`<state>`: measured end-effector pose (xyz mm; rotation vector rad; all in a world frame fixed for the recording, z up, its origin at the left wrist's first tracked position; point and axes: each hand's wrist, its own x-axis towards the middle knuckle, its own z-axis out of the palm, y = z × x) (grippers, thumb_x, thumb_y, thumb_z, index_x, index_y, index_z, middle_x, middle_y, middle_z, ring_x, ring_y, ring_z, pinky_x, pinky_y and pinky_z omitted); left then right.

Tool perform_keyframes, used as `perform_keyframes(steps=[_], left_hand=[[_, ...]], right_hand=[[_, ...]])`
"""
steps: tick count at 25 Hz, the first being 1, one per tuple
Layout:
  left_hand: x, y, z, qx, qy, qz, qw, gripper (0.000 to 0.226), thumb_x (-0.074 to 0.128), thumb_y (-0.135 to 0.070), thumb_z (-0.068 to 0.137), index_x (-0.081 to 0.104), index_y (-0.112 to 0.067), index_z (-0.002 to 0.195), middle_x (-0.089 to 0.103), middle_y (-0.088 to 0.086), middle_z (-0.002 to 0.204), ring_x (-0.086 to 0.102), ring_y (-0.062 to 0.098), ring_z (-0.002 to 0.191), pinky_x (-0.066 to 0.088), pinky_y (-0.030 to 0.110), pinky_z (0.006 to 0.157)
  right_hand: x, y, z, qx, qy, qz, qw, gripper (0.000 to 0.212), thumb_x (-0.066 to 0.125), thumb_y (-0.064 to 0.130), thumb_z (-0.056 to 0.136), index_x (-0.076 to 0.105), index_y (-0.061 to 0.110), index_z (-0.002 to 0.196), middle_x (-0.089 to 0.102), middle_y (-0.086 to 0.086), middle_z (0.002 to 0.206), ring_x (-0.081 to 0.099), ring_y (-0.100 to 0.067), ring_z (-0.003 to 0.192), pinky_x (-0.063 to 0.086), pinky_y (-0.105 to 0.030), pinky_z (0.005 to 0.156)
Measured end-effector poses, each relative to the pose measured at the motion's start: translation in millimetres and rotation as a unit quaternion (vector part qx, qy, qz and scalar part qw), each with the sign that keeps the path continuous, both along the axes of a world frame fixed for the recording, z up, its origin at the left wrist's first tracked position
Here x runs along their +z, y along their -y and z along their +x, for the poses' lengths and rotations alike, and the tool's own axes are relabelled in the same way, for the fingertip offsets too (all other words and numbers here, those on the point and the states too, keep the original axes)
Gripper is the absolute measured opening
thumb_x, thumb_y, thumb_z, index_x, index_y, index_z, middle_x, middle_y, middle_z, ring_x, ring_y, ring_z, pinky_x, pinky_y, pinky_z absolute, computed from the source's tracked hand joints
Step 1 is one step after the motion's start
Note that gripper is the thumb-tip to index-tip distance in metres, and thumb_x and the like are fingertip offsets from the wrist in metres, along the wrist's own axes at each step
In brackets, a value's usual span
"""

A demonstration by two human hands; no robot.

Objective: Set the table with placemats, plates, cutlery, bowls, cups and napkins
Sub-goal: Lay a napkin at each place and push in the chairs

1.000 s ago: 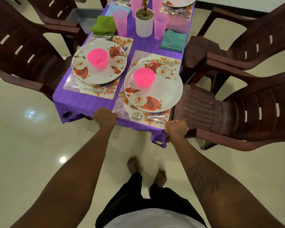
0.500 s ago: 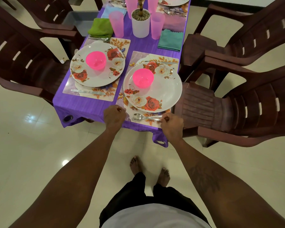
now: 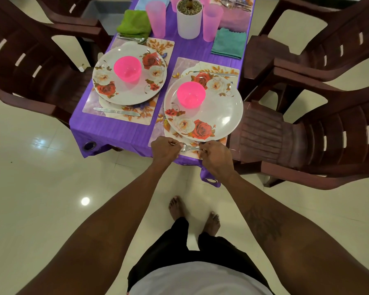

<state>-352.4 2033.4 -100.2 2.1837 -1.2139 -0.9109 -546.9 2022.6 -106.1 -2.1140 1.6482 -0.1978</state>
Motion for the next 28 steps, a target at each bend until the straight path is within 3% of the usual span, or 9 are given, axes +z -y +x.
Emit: perform_keyframes(steps=[4,9,12,16,21,24,28], left_hand=[[0,6,7,0.028,-0.024,0.016,0.999,0.022,0.082,-0.026,0.082,0.083,-0.015,0.1,0.08,0.001,0.093,0.074,0.015,0.084,0.062,0.039,0.087],[-2,11,11,0.07,-0.097,0.047,0.992,0.023,0.087,-0.012,0.079,0.081,-0.013,0.101,0.078,0.003,0.095,0.076,0.018,0.083,0.065,0.04,0.081],[-3,4,12,0.059,-0.083,0.023,0.995,0.026,0.086,-0.012,0.078,0.08,-0.012,0.103,0.075,-0.003,0.088,0.073,0.012,0.084,0.062,0.032,0.084],[-2,-6,14,0.07,-0.078,0.015,0.994,0.025,0.087,-0.014,0.077,0.08,-0.01,0.1,0.073,-0.004,0.083,0.069,0.005,0.077,0.057,0.018,0.071],[-8,-8,8,0.101,-0.069,0.024,0.992,0.016,0.09,-0.019,0.071,0.08,-0.021,0.083,0.073,-0.01,0.075,0.073,0.009,0.077,0.064,0.038,0.08],[-8,-8,2,0.106,-0.05,0.022,0.993,0.016,0.089,-0.02,0.073,0.081,-0.019,0.086,0.07,-0.014,0.072,0.072,0.007,0.077,0.063,0.037,0.081],[-7,-4,-3,0.095,-0.036,0.017,0.995,0.018,0.086,-0.019,0.076,0.082,-0.017,0.094,0.077,-0.004,0.084,0.071,0.009,0.085,0.061,0.032,0.086]], right_hand=[[1,-1,4,-0.003,0.017,-0.021,1.0,0.03,0.056,0.032,0.103,0.077,0.016,0.116,0.075,-0.004,0.114,0.068,-0.022,0.097,0.06,-0.042,0.086],[-1,1,7,0.017,-0.028,-0.019,0.999,0.028,0.059,0.023,0.1,0.075,0.011,0.12,0.072,-0.011,0.112,0.067,-0.029,0.097,0.06,-0.045,0.086],[-1,2,10,0.006,-0.043,-0.021,0.999,0.024,0.057,0.021,0.098,0.076,0.013,0.11,0.071,-0.01,0.1,0.068,-0.03,0.088,0.06,-0.042,0.077],[-3,10,7,0.034,-0.113,-0.01,0.993,0.025,0.057,0.029,0.1,0.077,0.016,0.107,0.07,-0.008,0.099,0.069,-0.026,0.086,0.059,-0.037,0.076],[-7,14,6,0.018,-0.121,-0.026,0.992,0.027,0.055,0.029,0.102,0.076,0.012,0.108,0.07,-0.008,0.101,0.068,-0.023,0.087,0.05,-0.031,0.071],[-8,15,5,0.033,-0.135,-0.041,0.989,0.026,0.059,0.029,0.101,0.076,0.012,0.108,0.07,-0.008,0.102,0.068,-0.023,0.089,0.053,-0.032,0.073],[-6,16,2,0.041,-0.118,-0.054,0.991,0.026,0.058,0.027,0.102,0.078,0.01,0.106,0.071,-0.009,0.097,0.069,-0.025,0.085,0.061,-0.038,0.077]])
